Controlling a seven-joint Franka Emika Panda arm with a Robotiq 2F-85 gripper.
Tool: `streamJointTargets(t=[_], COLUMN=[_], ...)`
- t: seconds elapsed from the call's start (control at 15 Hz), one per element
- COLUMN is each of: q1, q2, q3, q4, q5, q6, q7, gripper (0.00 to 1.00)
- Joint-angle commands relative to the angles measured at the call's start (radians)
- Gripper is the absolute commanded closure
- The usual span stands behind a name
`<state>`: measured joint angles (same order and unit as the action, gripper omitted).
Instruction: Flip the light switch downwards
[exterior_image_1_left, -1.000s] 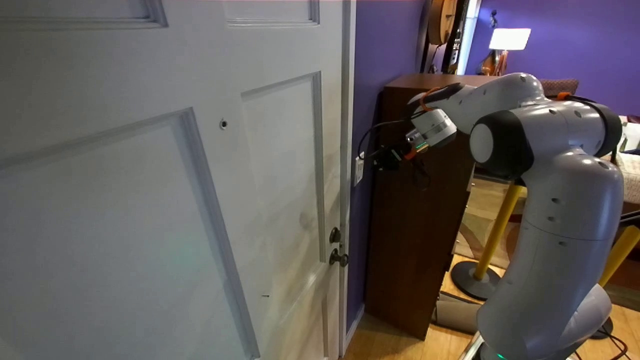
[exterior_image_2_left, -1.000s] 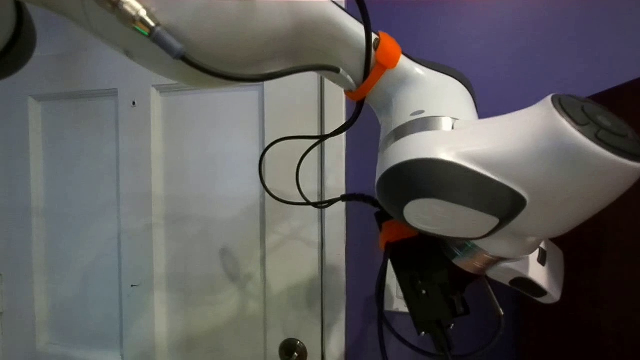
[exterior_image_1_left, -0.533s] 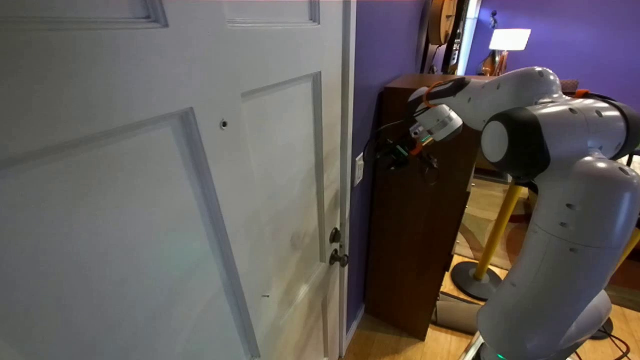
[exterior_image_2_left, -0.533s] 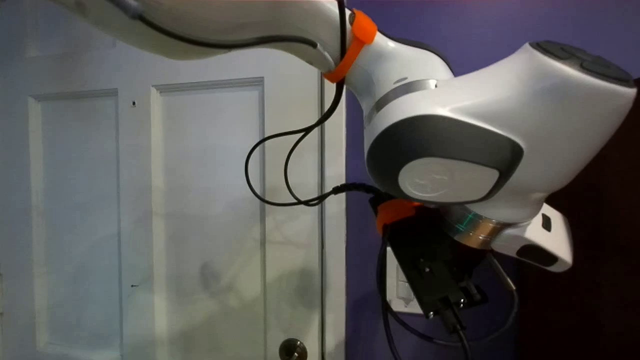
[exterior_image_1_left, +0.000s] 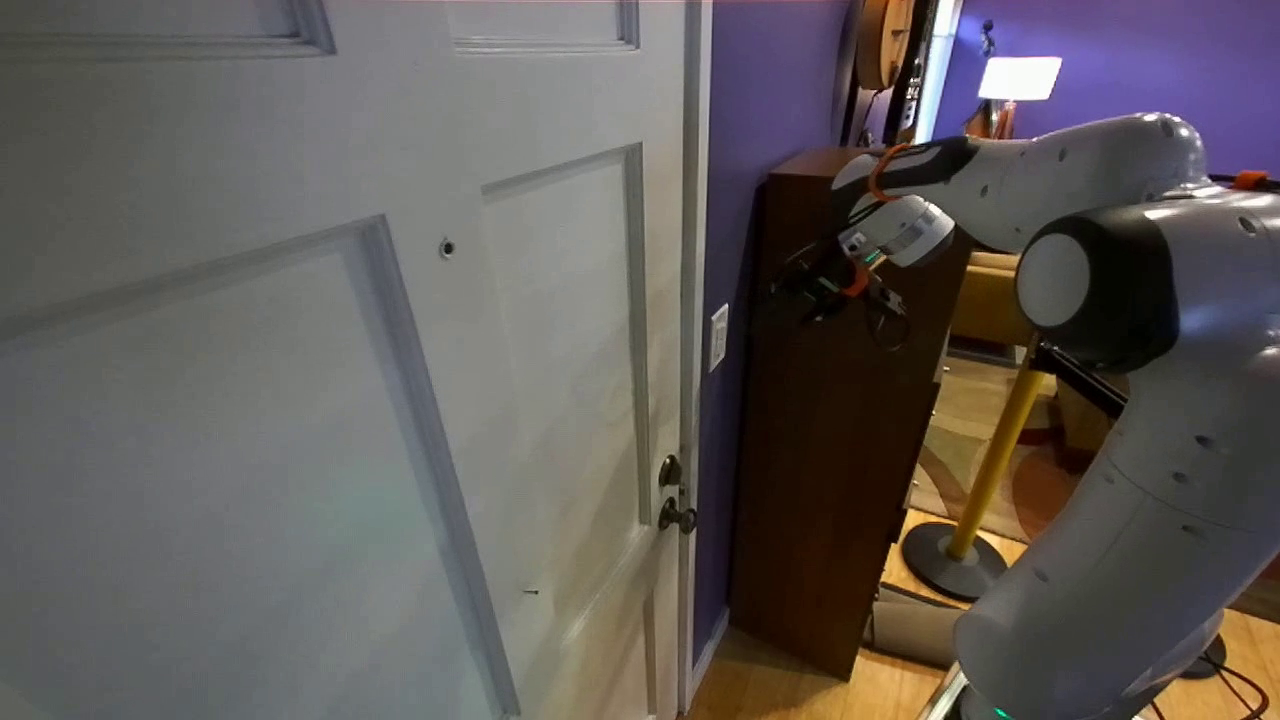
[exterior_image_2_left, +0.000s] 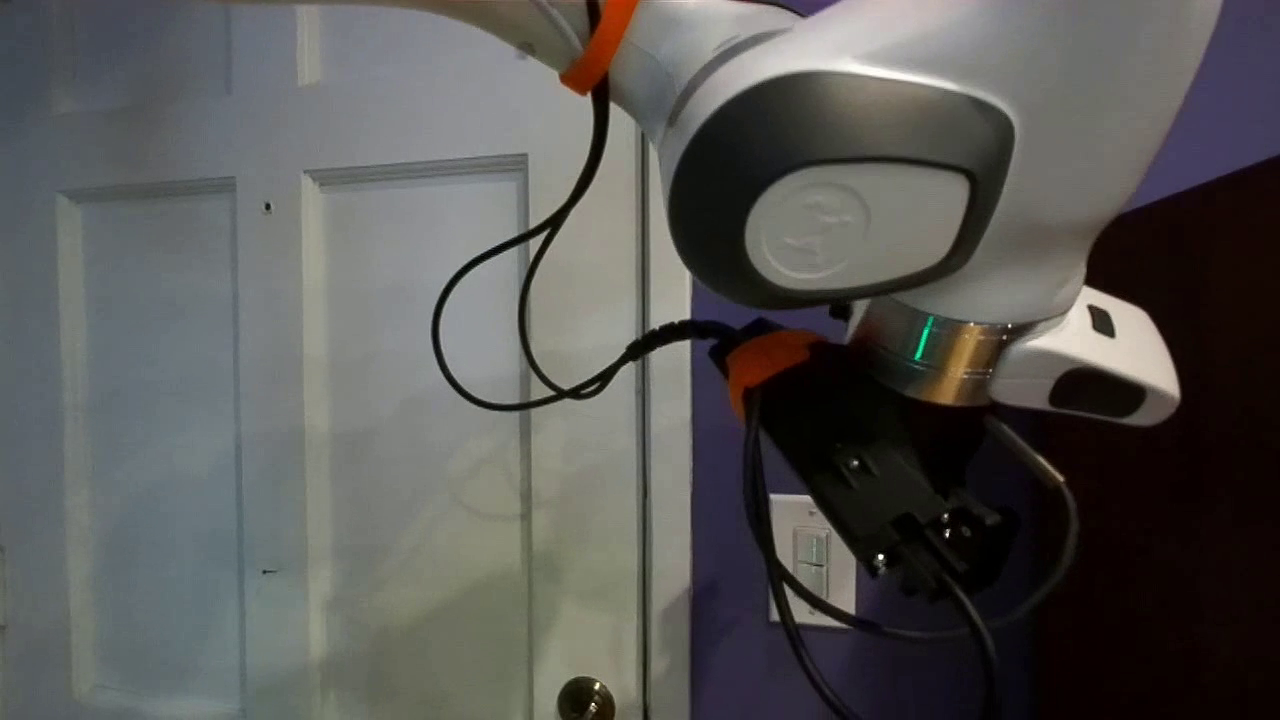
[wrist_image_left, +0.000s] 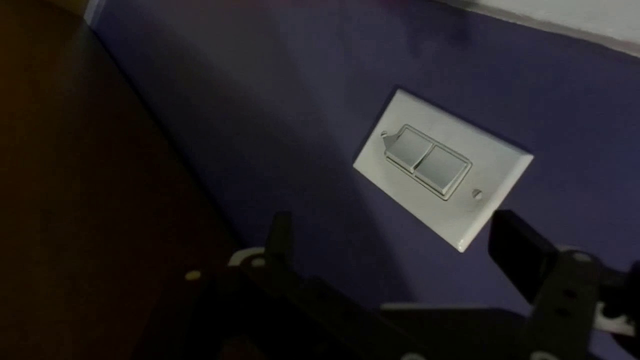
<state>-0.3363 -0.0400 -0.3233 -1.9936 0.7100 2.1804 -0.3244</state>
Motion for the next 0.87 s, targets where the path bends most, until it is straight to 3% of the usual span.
streamJointTargets(t=[0.0,0.33,0.4,0.8], q1=[0.005,-0.001,0.022,0.023], q2=[-0.119,-0.213,-0.151,-0.189], q3=[-0.002,-0.017,-0.035,-0.042], q4=[-0.087,-0.128,-0.080,-0.103], q5=[-0.102,-0.239,-0.183,-0.219], q6=[0.046,0.036,0.027,0.028], q7=[0.050,0.114,0.074,0.093], gripper=[0.00,0.00,0.00,0.00])
